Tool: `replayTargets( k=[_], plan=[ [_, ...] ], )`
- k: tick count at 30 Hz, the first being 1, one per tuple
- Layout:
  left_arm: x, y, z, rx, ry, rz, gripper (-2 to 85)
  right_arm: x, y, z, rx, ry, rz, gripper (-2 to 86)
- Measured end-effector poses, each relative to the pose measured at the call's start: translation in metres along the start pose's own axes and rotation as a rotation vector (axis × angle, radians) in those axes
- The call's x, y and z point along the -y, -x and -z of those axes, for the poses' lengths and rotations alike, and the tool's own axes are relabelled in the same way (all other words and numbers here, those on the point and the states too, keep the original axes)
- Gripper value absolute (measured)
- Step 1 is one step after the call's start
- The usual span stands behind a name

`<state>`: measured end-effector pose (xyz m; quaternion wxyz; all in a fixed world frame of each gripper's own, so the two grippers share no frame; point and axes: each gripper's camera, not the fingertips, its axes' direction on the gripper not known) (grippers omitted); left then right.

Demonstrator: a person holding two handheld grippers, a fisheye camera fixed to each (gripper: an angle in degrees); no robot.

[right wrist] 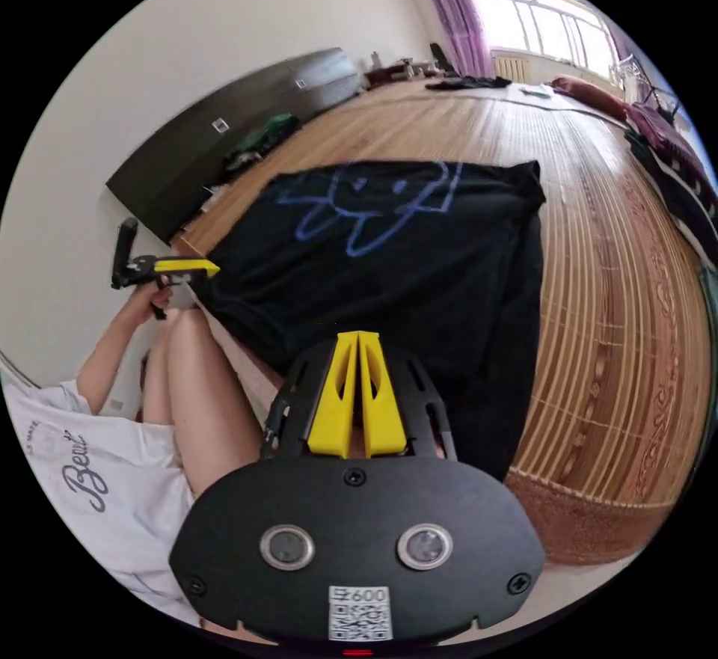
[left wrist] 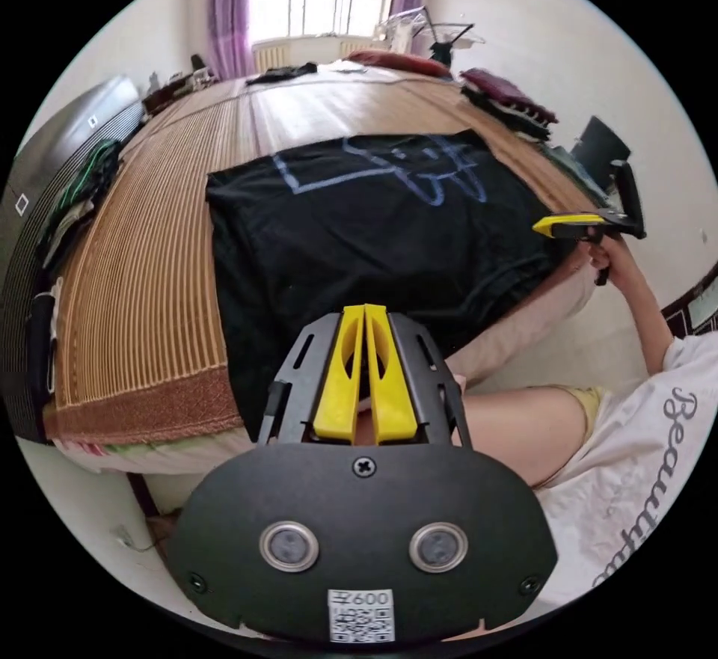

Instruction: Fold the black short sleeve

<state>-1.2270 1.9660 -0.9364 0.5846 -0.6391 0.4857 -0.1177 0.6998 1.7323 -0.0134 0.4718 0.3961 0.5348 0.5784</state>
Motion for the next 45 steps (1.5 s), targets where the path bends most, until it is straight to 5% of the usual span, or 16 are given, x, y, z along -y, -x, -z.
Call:
replayTargets(
  k=[7,14,22,26,34,40,45],
  plan=[
    [-0.024,0.034,-0.014,-0.086,-0.106,0.093,0.1,-0.034,-0.007,0.006,-0.050,-0.120,0.029,-0.9],
    [-0.045,0.038,-0.031,-0.073,-0.166,0.095,0.1,-0.110,0.033,-0.010,-0.346,-0.376,0.295,-0.9],
    [-0.095,-0.077,-0.047,0.341,-0.372,-0.275,0.0,-0.155,0.064,-0.042,-0.680,-0.479,0.429,-0.9],
    [-0.107,-0.084,-0.061,0.398,-0.394,-0.334,0.1,-0.155,0.042,-0.027,-0.587,-0.467,0.394,-0.9],
    [-0.116,-0.041,-0.048,0.415,-0.584,-0.106,0.4,-0.154,-0.013,0.005,-0.354,-0.469,0.270,-0.9],
    [-0.076,-0.040,-0.080,0.455,-0.397,-0.272,0.6,-0.158,-0.022,0.013,-0.372,-0.478,0.273,-0.8],
    [-0.050,0.042,-0.075,0.137,-0.231,-0.145,0.5,-0.158,-0.032,0.022,-0.363,-0.481,0.264,-0.8]
  ],
)
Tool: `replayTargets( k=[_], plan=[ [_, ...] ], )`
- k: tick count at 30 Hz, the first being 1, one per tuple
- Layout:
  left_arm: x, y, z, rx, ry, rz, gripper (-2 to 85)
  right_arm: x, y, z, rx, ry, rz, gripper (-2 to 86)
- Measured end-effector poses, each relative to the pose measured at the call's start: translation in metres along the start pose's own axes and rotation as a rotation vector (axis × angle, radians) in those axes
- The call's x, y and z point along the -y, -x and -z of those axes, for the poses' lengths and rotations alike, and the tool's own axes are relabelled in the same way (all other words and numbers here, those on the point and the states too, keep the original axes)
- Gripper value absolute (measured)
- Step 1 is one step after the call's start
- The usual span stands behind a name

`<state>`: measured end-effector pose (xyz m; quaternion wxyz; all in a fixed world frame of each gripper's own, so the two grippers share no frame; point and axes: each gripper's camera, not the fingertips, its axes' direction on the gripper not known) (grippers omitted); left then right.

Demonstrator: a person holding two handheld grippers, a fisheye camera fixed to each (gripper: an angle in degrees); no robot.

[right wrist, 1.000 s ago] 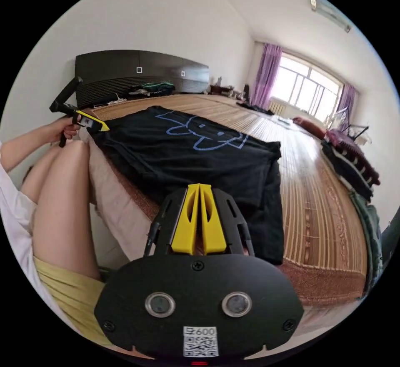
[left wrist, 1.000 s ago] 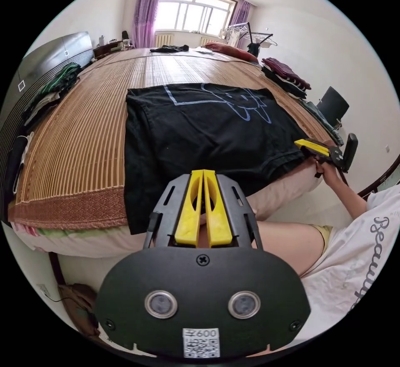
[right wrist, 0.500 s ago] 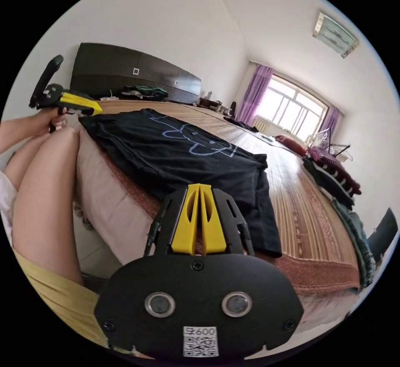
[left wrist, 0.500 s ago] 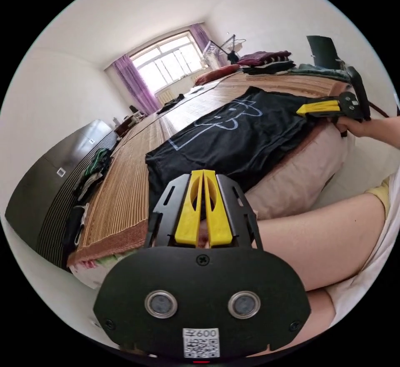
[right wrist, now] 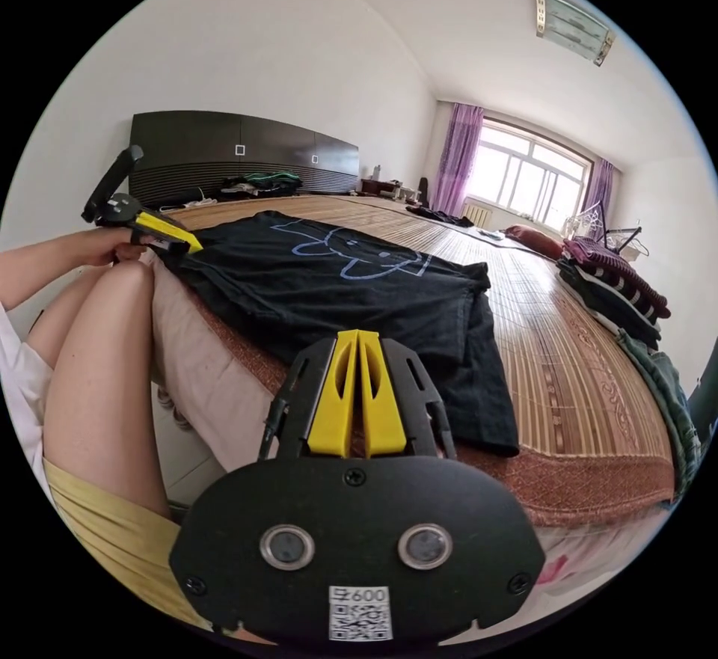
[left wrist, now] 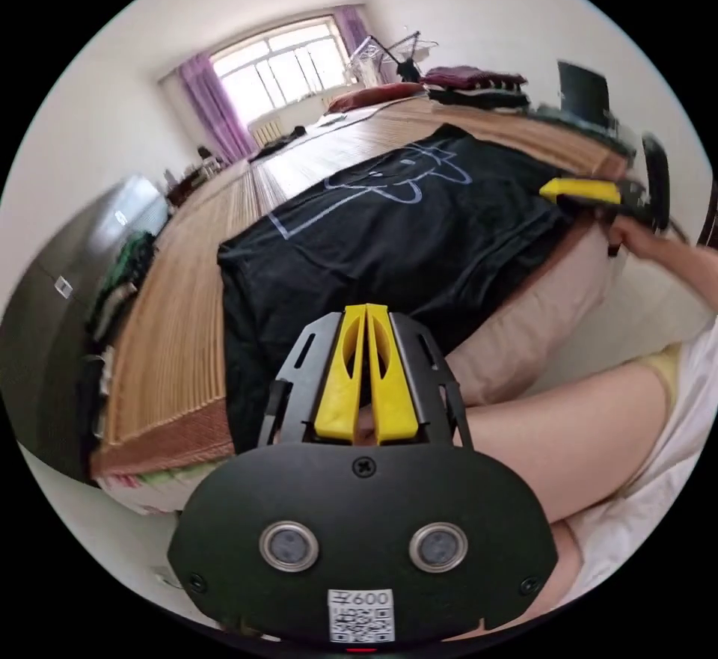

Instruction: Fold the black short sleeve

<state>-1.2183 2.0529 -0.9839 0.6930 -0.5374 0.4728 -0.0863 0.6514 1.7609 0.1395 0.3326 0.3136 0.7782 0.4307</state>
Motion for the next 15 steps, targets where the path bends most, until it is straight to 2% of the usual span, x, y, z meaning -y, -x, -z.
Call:
replayTargets(
  k=[4,9,11,13,15],
  plan=[
    [-0.013,0.048,0.007,-0.142,-0.046,0.099,0.5,0.001,-0.009,0.004,-0.001,-0.002,-0.005,-0.8],
    [-0.015,0.031,0.027,0.034,-0.087,-0.021,0.6,0.003,-0.021,0.008,0.013,-0.005,-0.019,-0.8],
    [-0.024,0.038,0.042,-0.023,-0.155,-0.044,0.5,0.004,-0.025,0.010,0.010,-0.005,-0.019,-0.8],
    [-0.035,0.062,0.057,-0.068,-0.218,0.040,0.4,0.005,-0.026,0.012,0.003,-0.006,-0.015,-0.8],
    [-0.057,0.099,0.078,-0.076,-0.325,0.210,0.3,0.006,-0.027,0.013,-0.004,-0.008,-0.011,-0.8]
  ],
)
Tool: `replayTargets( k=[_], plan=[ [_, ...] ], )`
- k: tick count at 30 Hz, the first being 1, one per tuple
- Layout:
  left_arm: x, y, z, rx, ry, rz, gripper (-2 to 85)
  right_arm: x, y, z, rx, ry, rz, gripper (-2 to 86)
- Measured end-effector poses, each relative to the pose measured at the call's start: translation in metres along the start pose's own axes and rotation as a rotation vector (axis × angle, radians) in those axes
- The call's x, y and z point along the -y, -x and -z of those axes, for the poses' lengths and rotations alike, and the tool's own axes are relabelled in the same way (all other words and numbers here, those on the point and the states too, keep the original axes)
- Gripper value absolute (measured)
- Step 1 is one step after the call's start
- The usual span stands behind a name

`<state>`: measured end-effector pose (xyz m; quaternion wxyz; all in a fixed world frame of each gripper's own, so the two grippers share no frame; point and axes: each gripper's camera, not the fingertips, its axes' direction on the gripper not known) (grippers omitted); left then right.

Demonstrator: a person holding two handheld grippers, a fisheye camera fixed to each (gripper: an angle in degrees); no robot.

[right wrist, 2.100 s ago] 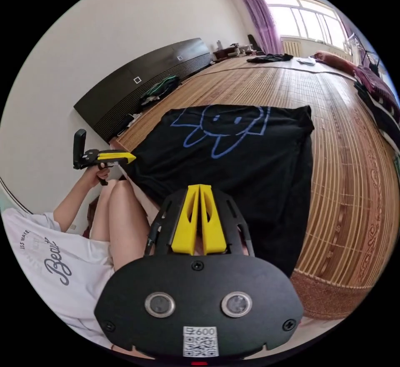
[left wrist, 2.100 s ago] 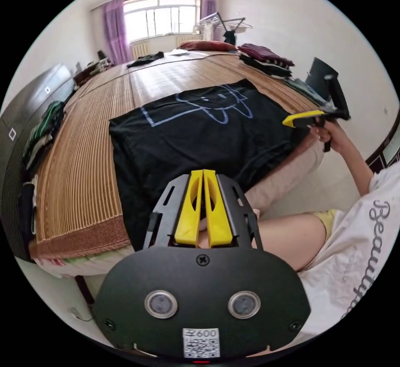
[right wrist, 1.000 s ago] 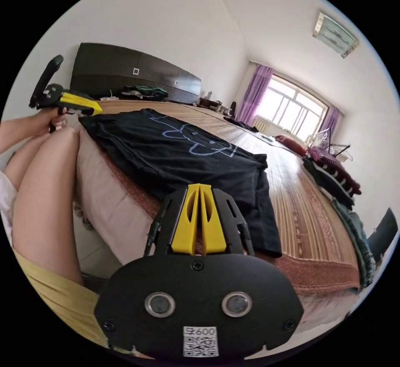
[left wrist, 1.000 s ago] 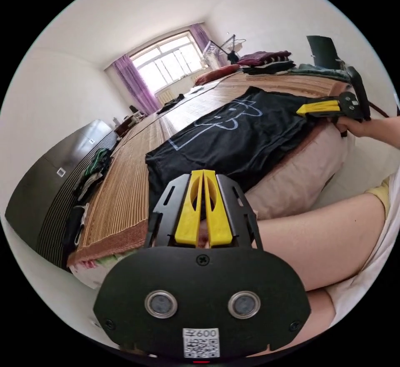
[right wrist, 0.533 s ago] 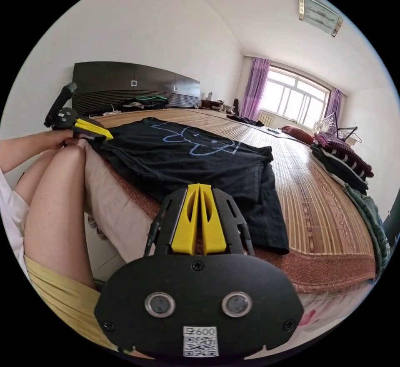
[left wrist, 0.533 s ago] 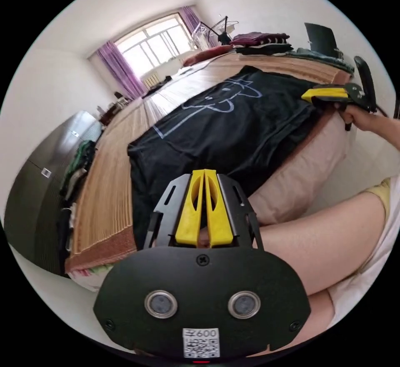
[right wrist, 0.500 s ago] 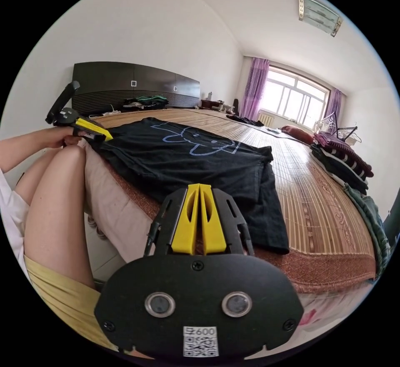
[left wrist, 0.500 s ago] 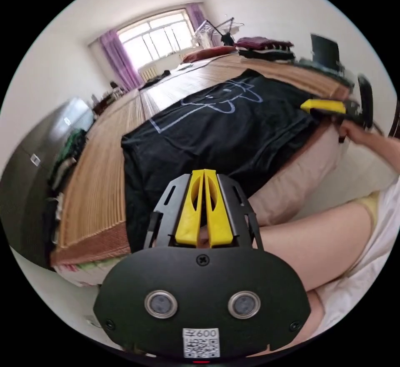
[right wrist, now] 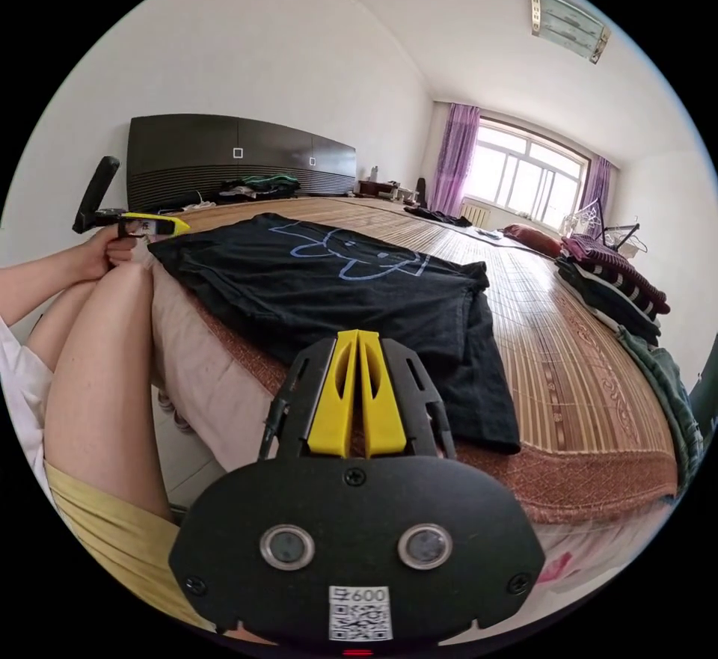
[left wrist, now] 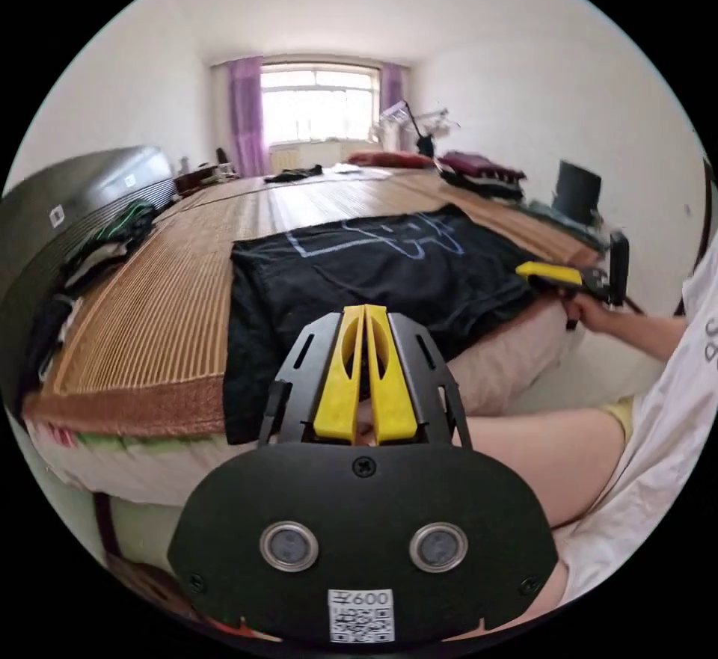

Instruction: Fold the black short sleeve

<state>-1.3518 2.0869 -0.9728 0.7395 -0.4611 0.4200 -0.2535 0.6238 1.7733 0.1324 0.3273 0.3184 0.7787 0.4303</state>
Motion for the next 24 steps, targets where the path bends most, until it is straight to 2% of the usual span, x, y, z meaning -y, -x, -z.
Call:
replayTargets(
  k=[3,6,13,24],
  plan=[
    [-0.012,0.032,0.031,-0.037,-0.128,0.121,0.2,0.002,-0.004,0.002,0.000,-0.001,0.001,-0.8],
    [-0.016,0.040,0.049,-0.034,-0.183,0.142,0.2,0.005,-0.009,0.004,0.008,-0.001,-0.006,-0.8],
    [0.002,0.025,0.055,-0.002,-0.118,0.032,0.3,0.011,-0.015,0.008,0.001,-0.003,-0.002,-0.8],
    [0.011,0.046,0.094,-0.074,-0.171,0.103,0.2,0.022,-0.024,0.013,0.002,-0.004,-0.002,-0.8]
  ],
)
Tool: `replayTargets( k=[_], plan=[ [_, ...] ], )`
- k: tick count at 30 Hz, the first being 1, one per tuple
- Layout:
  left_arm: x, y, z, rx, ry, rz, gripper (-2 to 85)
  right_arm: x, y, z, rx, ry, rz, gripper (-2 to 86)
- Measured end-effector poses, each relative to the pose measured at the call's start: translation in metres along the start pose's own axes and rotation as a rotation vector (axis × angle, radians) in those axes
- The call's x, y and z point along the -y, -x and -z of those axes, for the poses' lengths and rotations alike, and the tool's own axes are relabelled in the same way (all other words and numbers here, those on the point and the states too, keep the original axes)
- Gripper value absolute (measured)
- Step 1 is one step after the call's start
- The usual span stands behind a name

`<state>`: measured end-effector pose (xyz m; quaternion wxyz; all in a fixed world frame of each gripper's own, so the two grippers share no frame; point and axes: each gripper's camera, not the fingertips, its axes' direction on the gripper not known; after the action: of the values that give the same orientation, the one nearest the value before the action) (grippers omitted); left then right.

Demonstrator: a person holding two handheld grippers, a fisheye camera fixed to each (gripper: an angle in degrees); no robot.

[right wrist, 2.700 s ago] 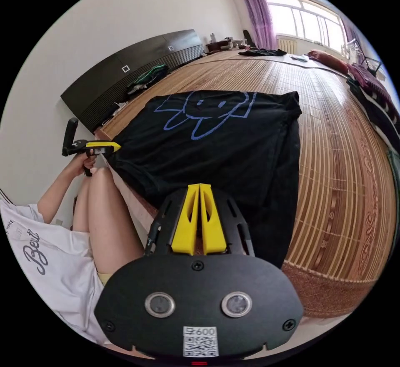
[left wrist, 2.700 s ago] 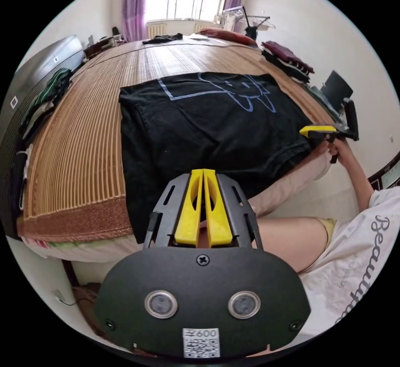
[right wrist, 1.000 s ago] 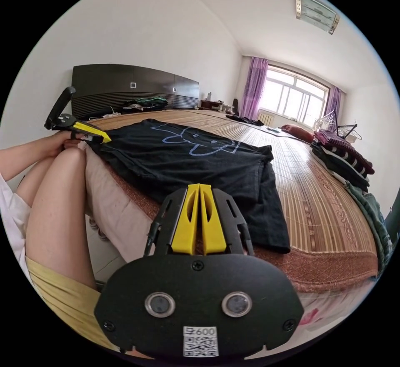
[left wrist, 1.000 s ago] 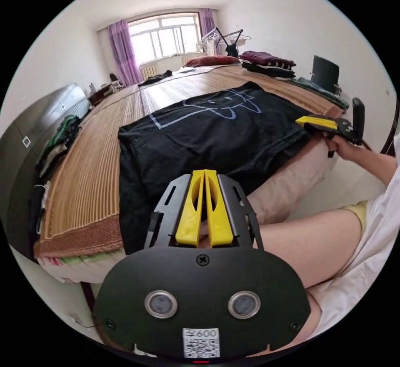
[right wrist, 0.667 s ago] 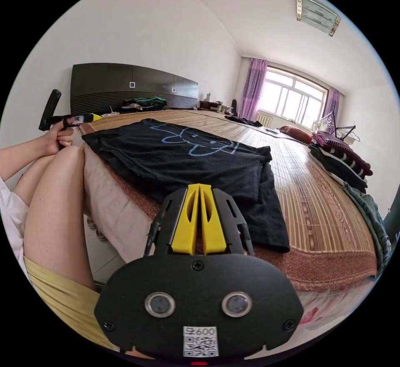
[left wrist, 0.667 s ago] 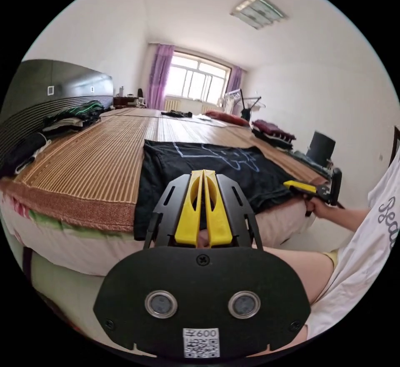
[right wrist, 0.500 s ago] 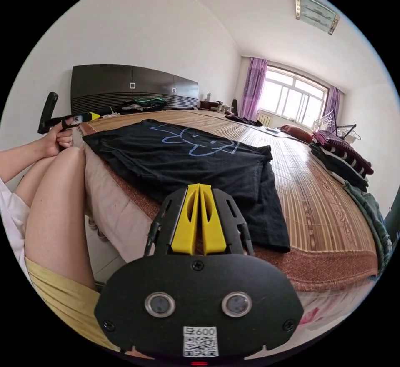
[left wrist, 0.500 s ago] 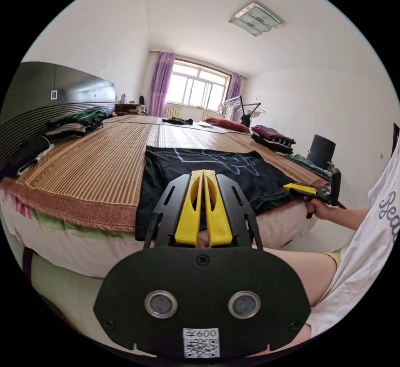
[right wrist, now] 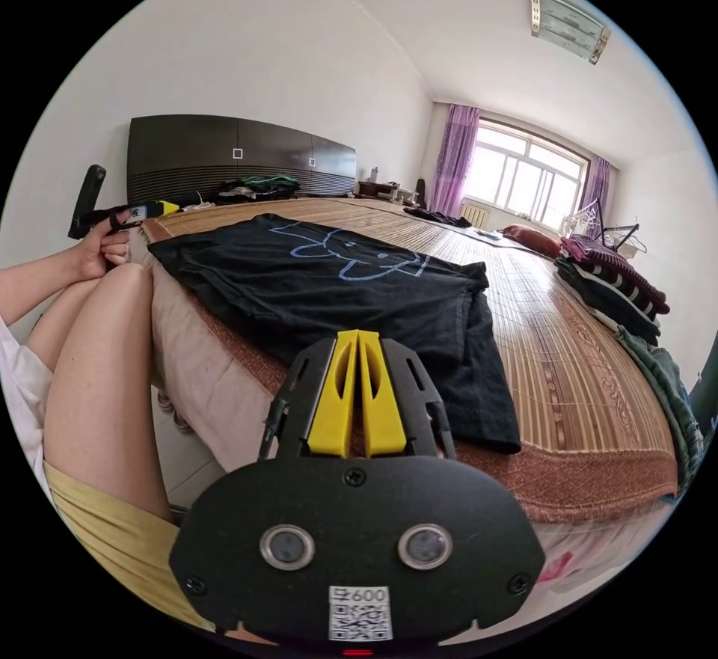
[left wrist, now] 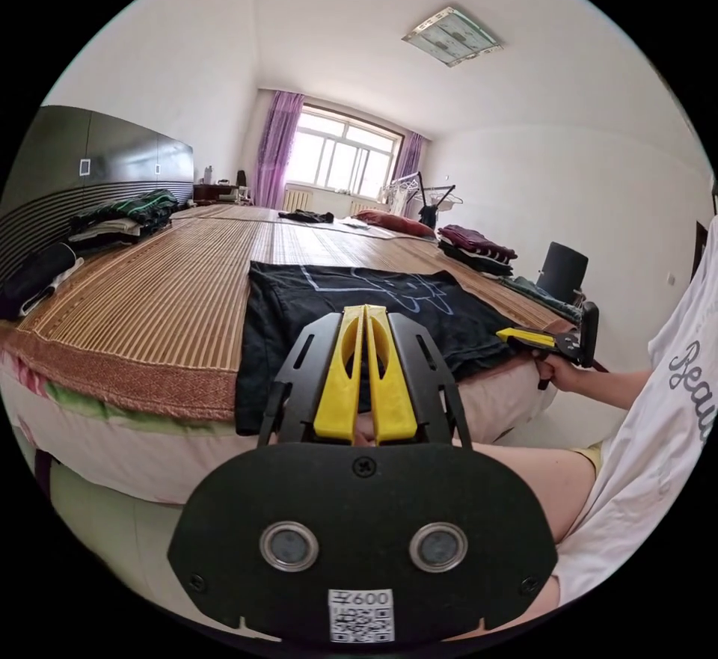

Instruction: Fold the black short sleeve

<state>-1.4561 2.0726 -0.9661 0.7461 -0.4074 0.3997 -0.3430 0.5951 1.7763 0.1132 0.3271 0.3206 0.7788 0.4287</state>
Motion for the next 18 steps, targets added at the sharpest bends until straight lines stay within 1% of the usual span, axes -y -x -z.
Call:
replayTargets(
  k=[7,18],
  plan=[
    [0.014,-0.018,0.006,0.015,0.030,-0.042,0.2,0.007,-0.005,0.003,0.005,-0.001,-0.003,-0.8],
    [0.032,-0.033,0.021,0.008,0.037,-0.005,0.3,0.015,-0.011,0.006,0.014,-0.006,-0.010,-0.8]
  ],
)
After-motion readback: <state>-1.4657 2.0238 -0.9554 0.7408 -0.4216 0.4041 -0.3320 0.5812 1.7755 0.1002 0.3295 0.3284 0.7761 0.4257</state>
